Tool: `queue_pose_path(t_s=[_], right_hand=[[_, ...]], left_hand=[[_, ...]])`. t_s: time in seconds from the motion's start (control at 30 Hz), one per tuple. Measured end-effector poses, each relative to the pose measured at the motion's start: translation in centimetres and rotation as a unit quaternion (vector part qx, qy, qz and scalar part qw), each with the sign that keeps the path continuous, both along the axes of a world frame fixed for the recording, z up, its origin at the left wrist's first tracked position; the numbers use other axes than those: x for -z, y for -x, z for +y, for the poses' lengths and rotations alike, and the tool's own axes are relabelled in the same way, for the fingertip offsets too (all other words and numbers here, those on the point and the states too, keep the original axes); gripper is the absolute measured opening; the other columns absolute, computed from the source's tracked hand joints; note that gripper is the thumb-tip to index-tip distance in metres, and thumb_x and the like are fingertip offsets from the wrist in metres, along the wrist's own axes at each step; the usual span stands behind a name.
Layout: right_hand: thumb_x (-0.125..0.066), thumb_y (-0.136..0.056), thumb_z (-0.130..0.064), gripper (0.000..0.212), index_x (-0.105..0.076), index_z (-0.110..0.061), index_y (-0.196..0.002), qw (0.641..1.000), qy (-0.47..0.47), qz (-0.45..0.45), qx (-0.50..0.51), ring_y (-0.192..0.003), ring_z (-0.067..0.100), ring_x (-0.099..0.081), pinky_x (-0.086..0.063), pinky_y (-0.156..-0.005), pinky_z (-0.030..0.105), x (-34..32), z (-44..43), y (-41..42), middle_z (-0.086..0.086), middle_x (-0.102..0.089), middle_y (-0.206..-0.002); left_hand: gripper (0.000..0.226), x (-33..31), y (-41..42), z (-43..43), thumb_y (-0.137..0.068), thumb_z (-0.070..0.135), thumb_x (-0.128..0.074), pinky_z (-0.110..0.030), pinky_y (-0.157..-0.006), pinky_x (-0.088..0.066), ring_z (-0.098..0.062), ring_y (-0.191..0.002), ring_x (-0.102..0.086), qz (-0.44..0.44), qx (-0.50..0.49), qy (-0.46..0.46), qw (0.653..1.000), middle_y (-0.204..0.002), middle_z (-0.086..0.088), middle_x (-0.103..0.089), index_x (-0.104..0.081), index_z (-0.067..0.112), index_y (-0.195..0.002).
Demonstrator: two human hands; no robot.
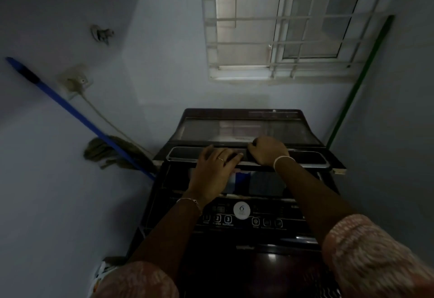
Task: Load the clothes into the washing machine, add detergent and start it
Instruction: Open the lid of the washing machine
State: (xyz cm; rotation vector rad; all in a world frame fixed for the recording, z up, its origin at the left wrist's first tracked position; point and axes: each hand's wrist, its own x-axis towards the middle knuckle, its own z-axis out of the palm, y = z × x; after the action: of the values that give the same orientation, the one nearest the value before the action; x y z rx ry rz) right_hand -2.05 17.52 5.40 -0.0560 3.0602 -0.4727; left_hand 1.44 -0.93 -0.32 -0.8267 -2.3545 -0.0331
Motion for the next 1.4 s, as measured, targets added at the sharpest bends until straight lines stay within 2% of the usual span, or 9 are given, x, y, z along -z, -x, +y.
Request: queue_pose_path(t_s=[0.23,0.43,0.57,0.63,0.73,0.93,1.13,1.3,1.4], right_hand=[[-0.040,-0.094,-0.037,0.036,-0.063,-0.010,-0.088,0.997,0.015,0.081,0.003,-0.088,0.029,-0.062,-0.050,-0.078,0.034,-4.1,0.4,0.3,0.013,-0.068,-0.098],[-0.045,-0.092,-0.029,0.025,-0.061,-0.012,-0.081,0.932,0.002,0.362,-0.013,-0.073,0.025,-0.059,-0.043,-0.060,0.031,-7.1,-0.4,0.3,0.006,-0.064,-0.080],[-0.044,-0.089,-0.032,0.028,-0.063,-0.018,-0.105,0.891,-0.032,0.452,-0.007,-0.101,0.022,-0.055,-0.039,-0.087,0.039,-7.3,-0.8,1.1,0.004,-0.062,-0.107],[-0.050,-0.087,-0.032,0.037,-0.056,-0.020,-0.121,0.887,-0.031,0.460,0.014,-0.118,0.022,-0.044,-0.030,-0.100,0.044,-7.2,-0.7,1.9,0.006,-0.053,-0.126],[-0.063,-0.078,-0.031,0.060,-0.045,-0.019,-0.134,0.886,-0.045,0.459,0.040,-0.125,0.023,-0.034,-0.020,-0.099,0.042,-7.5,-0.3,3.7,0.008,-0.043,-0.135],[-0.073,-0.068,-0.030,0.088,-0.031,-0.016,-0.144,0.904,-0.087,0.415,0.045,-0.135,0.027,-0.026,-0.027,-0.104,0.050,-7.6,-0.1,8.3,0.009,-0.025,-0.147],[-0.071,-0.070,-0.028,0.093,-0.025,-0.010,-0.149,0.913,-0.106,0.390,0.056,-0.143,0.031,-0.021,-0.022,-0.114,0.049,-8.6,-0.4,12.8,0.015,-0.022,-0.155],[-0.064,-0.076,-0.023,0.086,-0.023,-0.005,-0.149,0.914,-0.094,0.391,0.052,-0.146,0.032,-0.014,-0.024,-0.117,0.045,-9.7,-0.6,16.6,0.017,-0.020,-0.156],[-0.064,-0.078,-0.025,0.085,-0.022,-0.005,-0.150,0.920,-0.096,0.377,0.055,-0.146,0.033,-0.016,-0.027,-0.116,0.043,-10.7,-0.5,18.5,0.018,-0.023,-0.155]], left_hand=[[0.025,-4.1,2.5,-0.2,-0.091,0.032,-0.056,-0.054,-0.101,-0.039,-0.020,-0.095,-0.063,0.108,0.027,-0.012,0.994,-0.104,-0.002,-0.066,-0.065,0.024,-0.113],[0.042,-9.5,5.0,1.2,-0.071,0.024,-0.080,-0.041,-0.086,-0.042,-0.022,-0.087,-0.061,0.084,-0.053,-0.052,0.994,-0.099,0.000,-0.064,-0.068,0.032,-0.111],[0.031,-13.8,7.7,2.7,-0.080,0.027,-0.070,-0.040,-0.082,-0.041,-0.025,-0.090,-0.058,0.103,-0.103,-0.102,0.984,-0.100,-0.002,-0.062,-0.069,0.033,-0.110],[0.024,-15.2,9.2,3.2,-0.085,0.032,-0.062,-0.040,-0.080,-0.042,-0.026,-0.090,-0.058,0.112,-0.112,-0.104,0.982,-0.098,-0.003,-0.062,-0.070,0.031,-0.108],[0.032,-16.6,11.6,3.7,-0.089,0.042,-0.044,-0.038,-0.074,-0.041,-0.026,-0.087,-0.057,0.109,-0.126,-0.113,0.979,-0.093,-0.002,-0.062,-0.072,0.031,-0.100],[0.031,-19.3,16.3,4.4,-0.092,0.040,-0.056,-0.040,-0.083,-0.040,-0.025,-0.101,-0.057,0.074,-0.123,-0.149,0.978,-0.108,-0.004,-0.063,-0.062,0.024,-0.118],[0.024,-19.9,21.1,4.3,-0.094,0.037,-0.053,-0.038,-0.081,-0.043,-0.023,-0.093,-0.059,0.137,-0.090,-0.172,0.971,-0.098,-0.004,-0.063,-0.060,0.014,-0.096],[0.047,-17.0,24.4,3.2,-0.094,0.038,-0.045,-0.047,-0.112,-0.030,-0.026,-0.138,-0.037,0.122,-0.066,-0.107,0.985,-0.145,-0.010,-0.043,-0.049,0.011,-0.132],[0.058,-17.1,25.2,3.6,-0.089,0.031,-0.054,-0.050,-0.116,-0.022,-0.026,-0.140,-0.031,0.063,-0.098,-0.113,0.987,-0.149,-0.011,-0.036,-0.038,0.014,-0.142]])
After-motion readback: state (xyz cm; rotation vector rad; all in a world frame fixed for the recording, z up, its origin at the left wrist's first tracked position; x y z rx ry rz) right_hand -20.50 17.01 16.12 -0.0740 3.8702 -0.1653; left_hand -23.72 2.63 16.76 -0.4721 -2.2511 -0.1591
